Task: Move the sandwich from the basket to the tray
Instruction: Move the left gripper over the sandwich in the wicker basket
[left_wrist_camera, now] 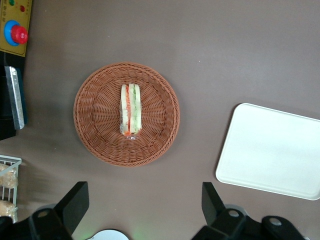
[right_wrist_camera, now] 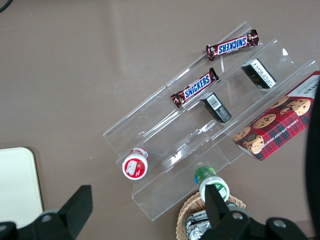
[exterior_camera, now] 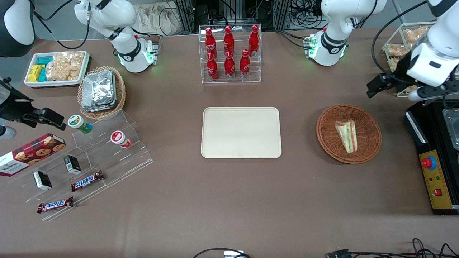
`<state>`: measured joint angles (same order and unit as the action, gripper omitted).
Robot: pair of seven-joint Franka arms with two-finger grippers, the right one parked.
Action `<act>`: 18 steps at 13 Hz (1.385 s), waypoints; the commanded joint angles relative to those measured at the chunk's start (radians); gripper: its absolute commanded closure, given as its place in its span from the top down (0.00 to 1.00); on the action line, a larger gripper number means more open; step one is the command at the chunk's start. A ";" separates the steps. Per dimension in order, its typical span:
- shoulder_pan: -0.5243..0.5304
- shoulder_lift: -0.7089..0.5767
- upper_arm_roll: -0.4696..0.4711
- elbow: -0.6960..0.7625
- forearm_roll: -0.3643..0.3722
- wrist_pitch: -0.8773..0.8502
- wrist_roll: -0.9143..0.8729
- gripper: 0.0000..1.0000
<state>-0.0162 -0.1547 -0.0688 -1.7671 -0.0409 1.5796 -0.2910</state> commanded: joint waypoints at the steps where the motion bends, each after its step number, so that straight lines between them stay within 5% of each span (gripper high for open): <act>1: -0.002 0.001 0.003 0.020 -0.007 -0.024 0.007 1.00; 5: 0.007 0.001 0.009 -0.082 0.006 -0.001 0.009 1.00; 9: 0.010 -0.002 0.066 -0.377 0.013 0.305 0.039 1.00; 18: 0.009 0.328 0.073 -0.609 0.059 0.906 0.047 1.00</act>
<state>-0.0060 0.1500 0.0050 -2.3244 0.0031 2.3983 -0.2511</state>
